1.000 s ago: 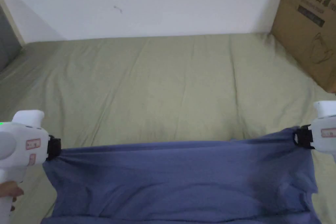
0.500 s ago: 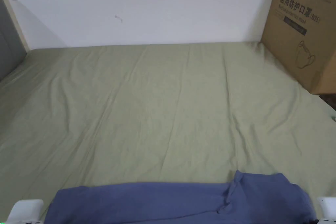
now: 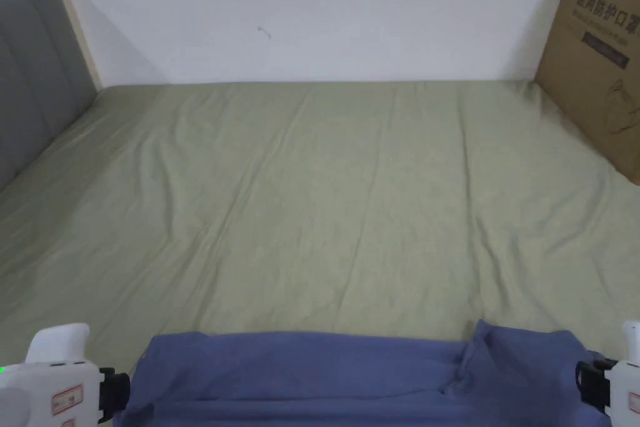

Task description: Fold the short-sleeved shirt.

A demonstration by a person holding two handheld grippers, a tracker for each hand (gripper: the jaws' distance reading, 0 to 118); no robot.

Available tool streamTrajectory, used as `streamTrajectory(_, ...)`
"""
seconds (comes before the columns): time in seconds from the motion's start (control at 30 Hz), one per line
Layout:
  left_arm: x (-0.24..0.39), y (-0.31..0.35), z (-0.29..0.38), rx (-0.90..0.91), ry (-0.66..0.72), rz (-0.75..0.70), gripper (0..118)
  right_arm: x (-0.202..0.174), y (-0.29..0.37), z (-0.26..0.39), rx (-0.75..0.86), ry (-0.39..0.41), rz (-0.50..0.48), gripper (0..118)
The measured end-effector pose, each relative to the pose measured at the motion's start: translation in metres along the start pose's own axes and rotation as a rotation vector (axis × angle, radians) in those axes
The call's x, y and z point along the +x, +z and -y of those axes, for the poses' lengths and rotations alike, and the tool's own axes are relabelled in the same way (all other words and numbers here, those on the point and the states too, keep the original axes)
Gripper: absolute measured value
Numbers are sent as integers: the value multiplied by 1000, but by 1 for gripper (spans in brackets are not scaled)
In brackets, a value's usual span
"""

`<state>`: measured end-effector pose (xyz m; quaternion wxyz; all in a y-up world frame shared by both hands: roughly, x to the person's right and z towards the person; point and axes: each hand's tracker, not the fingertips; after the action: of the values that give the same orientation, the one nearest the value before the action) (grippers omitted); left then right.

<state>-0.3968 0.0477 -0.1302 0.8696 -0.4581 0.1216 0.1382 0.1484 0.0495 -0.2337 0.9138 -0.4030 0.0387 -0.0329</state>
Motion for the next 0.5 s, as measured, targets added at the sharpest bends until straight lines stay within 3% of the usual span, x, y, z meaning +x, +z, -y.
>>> streamTrajectory(0.13, -4, -15, 12, -33, 11, -17, 0, -30, -13, 14, -32, -105, -96, 0)
streamTrajectory(0.2, -15, -14, 20, -41, 96, 62, 0, -47, -23, 19, -83, -74, -142, 0)
streamTrajectory(0.27, -22, -15, 20, -18, 123, 46, 3, -61, -30, 23, -75, -29, -129, 0)
streamTrajectory(0.3, -27, -9, 23, 5, 145, 49, 18, -69, -32, 23, -80, 7, -138, 0)
streamTrajectory(0.37, -39, -10, 20, 12, 200, 98, 81, -81, -36, 24, -76, 18, -145, 0)
streamTrajectory(0.4, -45, -13, 18, 2, 228, 121, 105, -87, -39, 23, -102, 32, -188, 0)
streamTrajectory(0.43, -47, -11, 21, -5, 253, 135, 105, -91, -40, 23, -102, 34, -189, 0)
streamTrajectory(0.5, -54, -22, 22, -10, 295, 172, 116, -104, -42, 24, -105, 68, -198, 0)
